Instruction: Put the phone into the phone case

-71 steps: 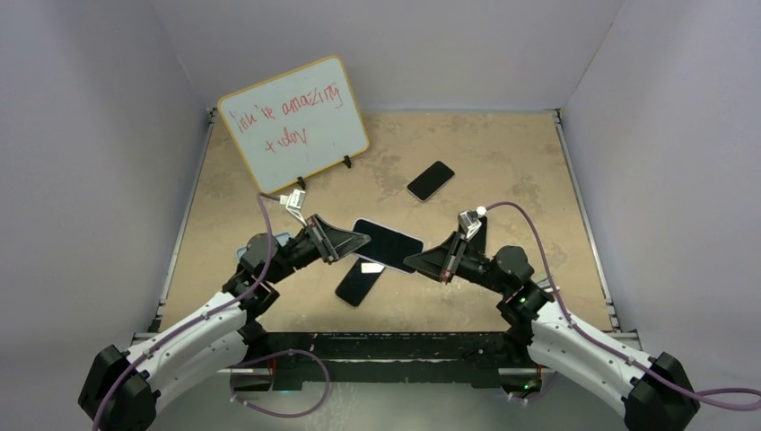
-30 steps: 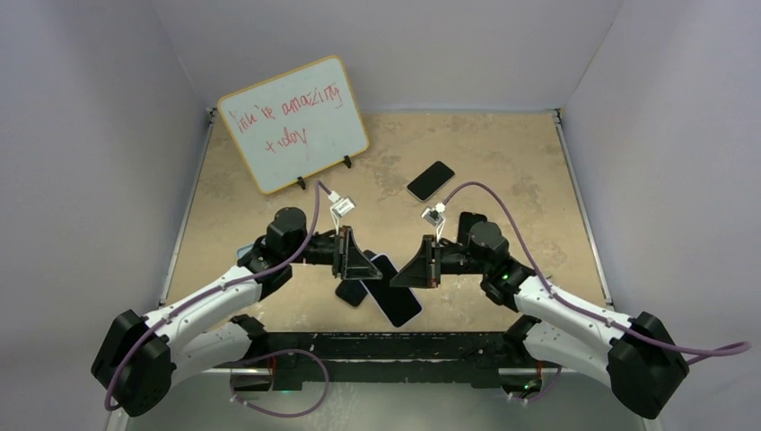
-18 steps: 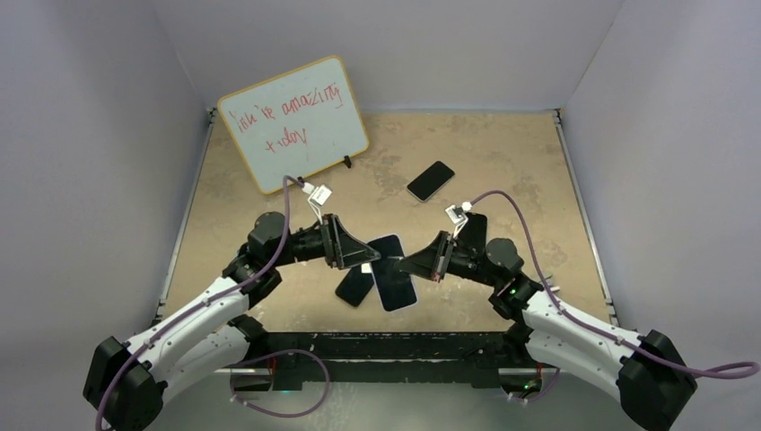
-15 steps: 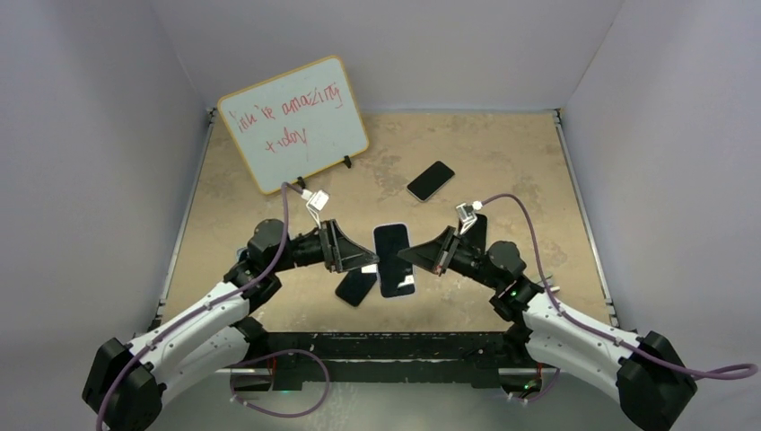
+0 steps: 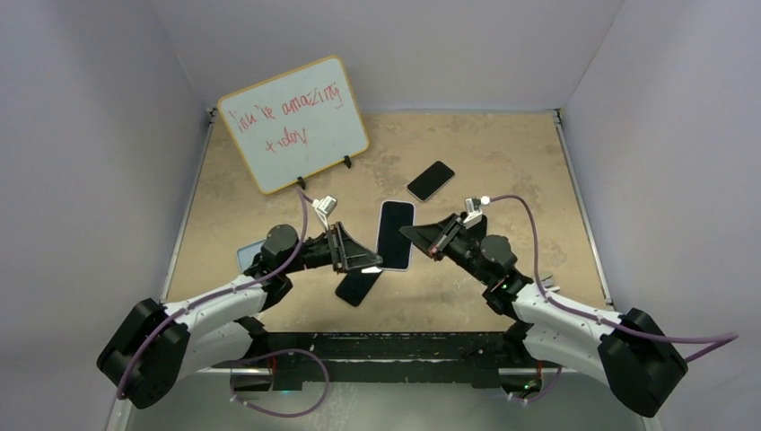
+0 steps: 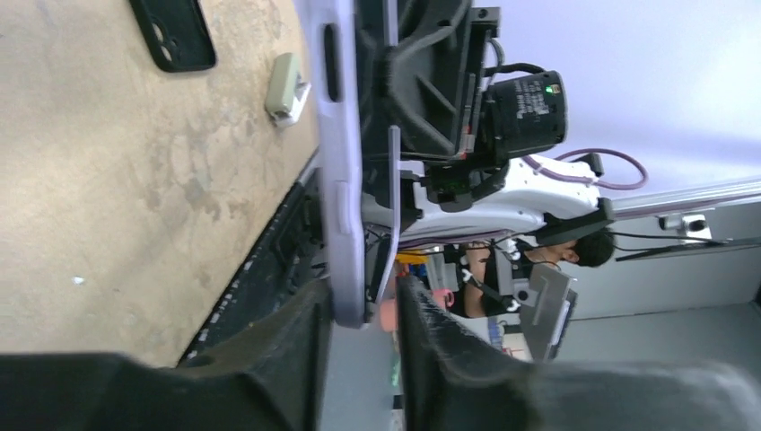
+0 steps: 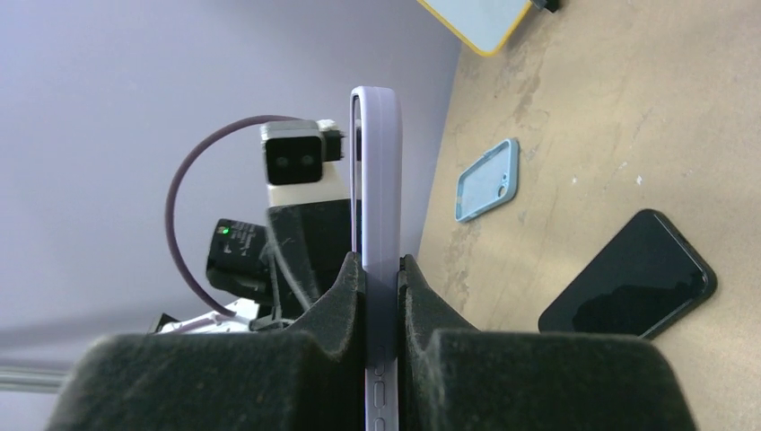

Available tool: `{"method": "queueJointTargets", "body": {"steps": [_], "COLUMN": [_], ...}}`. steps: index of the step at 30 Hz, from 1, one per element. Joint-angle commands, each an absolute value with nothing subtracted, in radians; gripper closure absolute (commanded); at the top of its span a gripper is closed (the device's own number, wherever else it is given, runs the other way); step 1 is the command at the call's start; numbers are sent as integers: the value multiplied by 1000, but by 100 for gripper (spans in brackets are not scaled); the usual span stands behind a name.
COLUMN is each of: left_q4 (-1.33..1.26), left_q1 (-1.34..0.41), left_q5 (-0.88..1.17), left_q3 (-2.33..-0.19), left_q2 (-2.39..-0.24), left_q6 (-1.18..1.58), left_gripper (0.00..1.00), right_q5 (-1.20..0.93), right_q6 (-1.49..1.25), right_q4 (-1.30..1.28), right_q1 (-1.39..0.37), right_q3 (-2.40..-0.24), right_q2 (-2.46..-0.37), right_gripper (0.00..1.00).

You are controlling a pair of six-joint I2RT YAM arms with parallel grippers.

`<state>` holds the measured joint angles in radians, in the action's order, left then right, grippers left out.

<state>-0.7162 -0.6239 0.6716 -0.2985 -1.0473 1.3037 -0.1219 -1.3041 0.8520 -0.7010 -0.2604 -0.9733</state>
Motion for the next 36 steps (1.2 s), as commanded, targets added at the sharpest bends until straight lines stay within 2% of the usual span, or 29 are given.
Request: {"method": "queueJointTargets", "body": {"steps": [1, 3, 8, 11, 12, 14, 15, 17, 23, 29, 36], "left_q4": [-834, -721, -314, -187, -160, -84, -29, 94, 336, 399, 427], "left_q1": [-624, -625, -625, -626, -625, -625, -625, -626, -624, -625, -626], "left_q5": [687, 675, 547, 504, 499, 473, 447, 386, 225, 210, 276], "left_q3": [-312, -344, -460, -515, -530, -564, -583, -620, -691, -696, -716], "left_q2": [-1076, -1076, -1028, -1005, -1000, -985, -973, -949, -924, -979, -1014], "left_q6": [1323, 1259, 1043, 971, 950, 900, 867, 800, 660, 595, 514], "left_gripper": [81, 100, 100, 100, 93, 67, 58, 46, 23, 20, 20], "right_q5": [-96, -91, -91, -103, -104, -113, -118, -99, -37, -73, -138], "right_q6": [-1324, -1307, -1267, -1245, -1244, -1242, -1238, -1184, -1009, -973, -1035], "right_q4": [998, 974, 914, 884, 882, 868, 851, 742, 453, 321, 378], "right_q1": [-701, -701, -702, -701, -702, -702, -702, -699, -680, -639, -639], "right_q3": [-317, -324, -353, -371, -370, -372, -379, -418, -512, -454, -303], "right_q2": [-977, -980, -1004, -1031, -1040, -1055, -1059, -1060, -1060, -1054, -1048], "right_gripper": [100, 100, 100, 100, 100, 100, 100, 100, 100, 100, 100]}}
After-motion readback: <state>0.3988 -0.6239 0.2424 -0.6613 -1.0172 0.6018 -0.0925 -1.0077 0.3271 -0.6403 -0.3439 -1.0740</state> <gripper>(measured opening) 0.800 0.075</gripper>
